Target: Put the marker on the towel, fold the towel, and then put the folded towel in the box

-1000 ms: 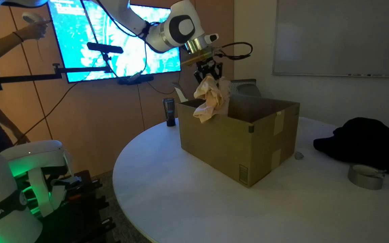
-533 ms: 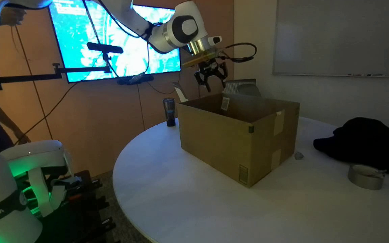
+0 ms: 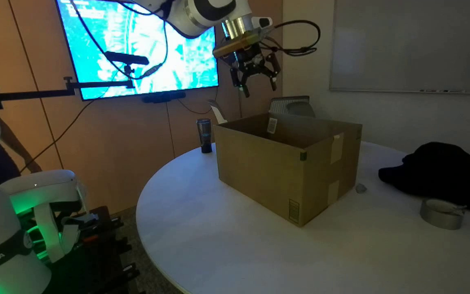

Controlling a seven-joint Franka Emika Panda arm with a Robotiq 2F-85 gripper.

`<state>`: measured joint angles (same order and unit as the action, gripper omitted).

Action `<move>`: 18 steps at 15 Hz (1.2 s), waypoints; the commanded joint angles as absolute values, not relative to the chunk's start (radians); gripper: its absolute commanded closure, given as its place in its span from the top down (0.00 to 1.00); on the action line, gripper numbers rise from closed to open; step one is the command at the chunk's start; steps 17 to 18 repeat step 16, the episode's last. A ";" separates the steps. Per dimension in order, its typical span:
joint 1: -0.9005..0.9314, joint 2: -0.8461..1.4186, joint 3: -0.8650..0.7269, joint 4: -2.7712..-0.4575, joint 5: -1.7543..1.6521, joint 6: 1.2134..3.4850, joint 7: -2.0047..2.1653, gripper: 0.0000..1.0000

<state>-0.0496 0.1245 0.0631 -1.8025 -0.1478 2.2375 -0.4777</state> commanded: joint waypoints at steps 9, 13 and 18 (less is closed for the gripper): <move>-0.002 -0.563 -0.016 -2.484 -0.026 2.227 -0.417 1.00; 0.022 -0.572 -0.029 -2.506 -0.043 2.197 -0.371 1.00; 0.034 -0.652 -0.025 -2.578 -0.043 2.186 -0.334 1.00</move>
